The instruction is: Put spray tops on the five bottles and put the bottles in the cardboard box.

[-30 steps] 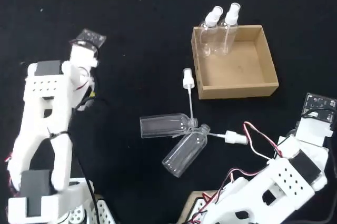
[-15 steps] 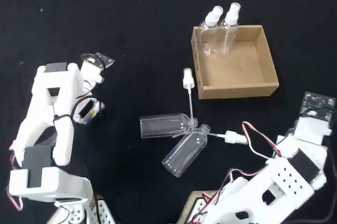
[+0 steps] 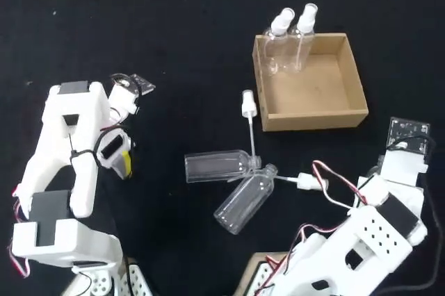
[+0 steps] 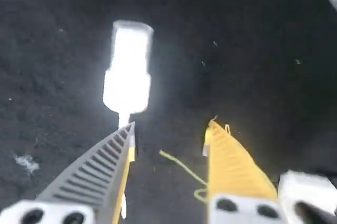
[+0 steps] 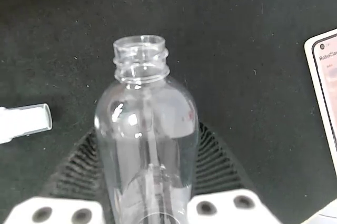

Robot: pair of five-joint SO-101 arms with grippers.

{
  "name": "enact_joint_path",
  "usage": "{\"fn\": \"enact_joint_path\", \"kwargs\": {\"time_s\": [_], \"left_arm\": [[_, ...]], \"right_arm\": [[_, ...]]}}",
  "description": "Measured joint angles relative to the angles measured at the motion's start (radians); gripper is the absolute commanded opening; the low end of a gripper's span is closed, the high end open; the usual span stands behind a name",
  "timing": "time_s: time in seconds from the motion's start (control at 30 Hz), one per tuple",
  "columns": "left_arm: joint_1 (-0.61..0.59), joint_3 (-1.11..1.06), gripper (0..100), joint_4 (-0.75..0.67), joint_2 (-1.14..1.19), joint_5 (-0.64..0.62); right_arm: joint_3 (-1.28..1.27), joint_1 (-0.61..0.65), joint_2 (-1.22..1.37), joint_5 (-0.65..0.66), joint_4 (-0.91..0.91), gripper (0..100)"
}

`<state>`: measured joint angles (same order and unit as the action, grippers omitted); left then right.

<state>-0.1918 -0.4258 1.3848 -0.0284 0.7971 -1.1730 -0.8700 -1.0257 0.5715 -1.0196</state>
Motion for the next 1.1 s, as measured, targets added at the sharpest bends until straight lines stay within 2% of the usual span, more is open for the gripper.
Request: {"fn": "enact_joint_path", "kwargs": {"time_s": [0.1, 0.2, 0.37, 0.57, 0.83, 1.1], "left_arm": [[0.0, 0.078, 21, 0.091, 0.008, 0.011], [0.0, 0.167, 25, 0.123, 0.008, 0.011], [0.0, 0.242, 25, 0.129, 0.058, 0.025], [0.0, 0.316, 22, 0.129, 0.244, 0.095], [-0.031, 0.508, 22, 0.133, 0.457, 0.109], [-0.031, 0.535, 22, 0.133, 0.542, 0.109]], "right_arm": [[0.0, 0.0, 0.0, 0.0, 0.0, 1.1], [0.0, 0.0, 0.0, 0.0, 0.0, 1.1], [0.0, 0.0, 0.0, 0.0, 0.0, 1.1], [0.0, 0.0, 0.0, 0.0, 0.0, 1.1], [0.0, 0.0, 0.0, 0.0, 0.0, 1.1], [0.0, 0.0, 0.0, 0.0, 0.0, 1.1]]}}
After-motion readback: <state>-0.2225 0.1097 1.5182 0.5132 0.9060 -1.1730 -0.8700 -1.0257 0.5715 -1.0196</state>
